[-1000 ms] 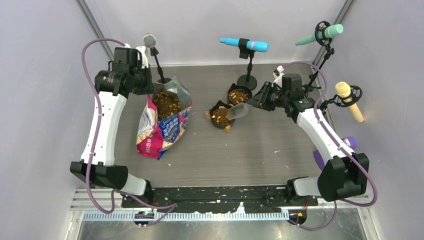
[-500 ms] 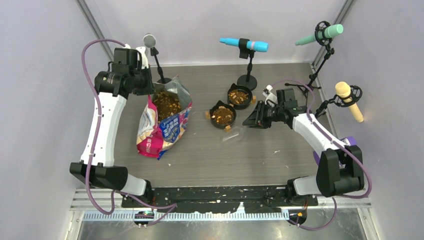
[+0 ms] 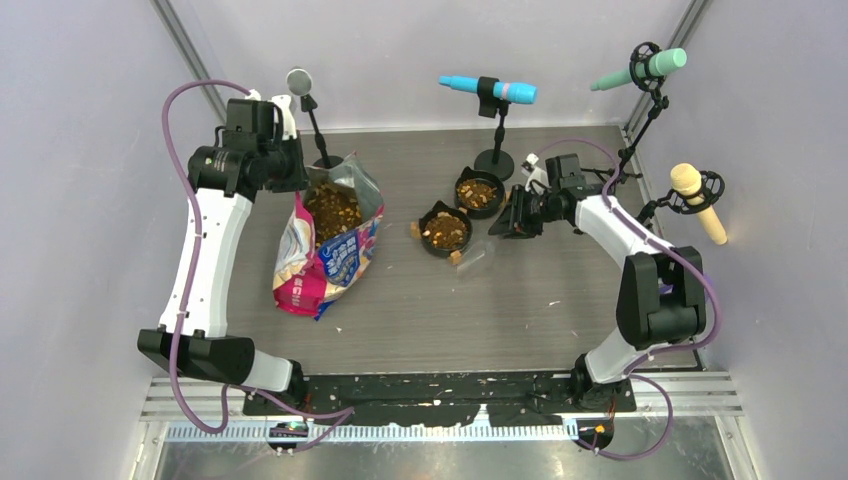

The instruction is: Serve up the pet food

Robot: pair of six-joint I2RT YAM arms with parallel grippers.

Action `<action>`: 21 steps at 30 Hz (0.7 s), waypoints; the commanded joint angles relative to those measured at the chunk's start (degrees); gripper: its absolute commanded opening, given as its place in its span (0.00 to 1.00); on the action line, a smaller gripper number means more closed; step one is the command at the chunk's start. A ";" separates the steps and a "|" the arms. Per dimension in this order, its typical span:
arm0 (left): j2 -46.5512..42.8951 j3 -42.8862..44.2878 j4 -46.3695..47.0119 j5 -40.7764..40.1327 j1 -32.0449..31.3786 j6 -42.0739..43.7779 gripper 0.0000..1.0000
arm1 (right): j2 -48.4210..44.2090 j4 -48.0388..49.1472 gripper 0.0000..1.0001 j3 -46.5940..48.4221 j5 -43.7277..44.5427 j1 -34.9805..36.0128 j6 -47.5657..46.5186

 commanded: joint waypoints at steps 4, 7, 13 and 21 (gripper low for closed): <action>-3.97 0.99 2.43 1.53 0.30 -0.32 0.00 | 6.79 -0.08 0.23 7.24 10.92 -0.49 -9.32; -4.15 1.12 2.33 1.16 0.30 -0.15 0.00 | 8.35 0.20 0.25 7.77 12.35 -0.53 -9.88; -4.29 1.23 2.11 0.84 0.30 0.03 0.00 | 8.06 1.10 0.56 7.35 18.13 -0.79 -9.65; -4.11 1.74 1.95 0.65 0.30 0.11 0.00 | 5.81 1.00 0.80 7.87 24.02 -0.80 -9.44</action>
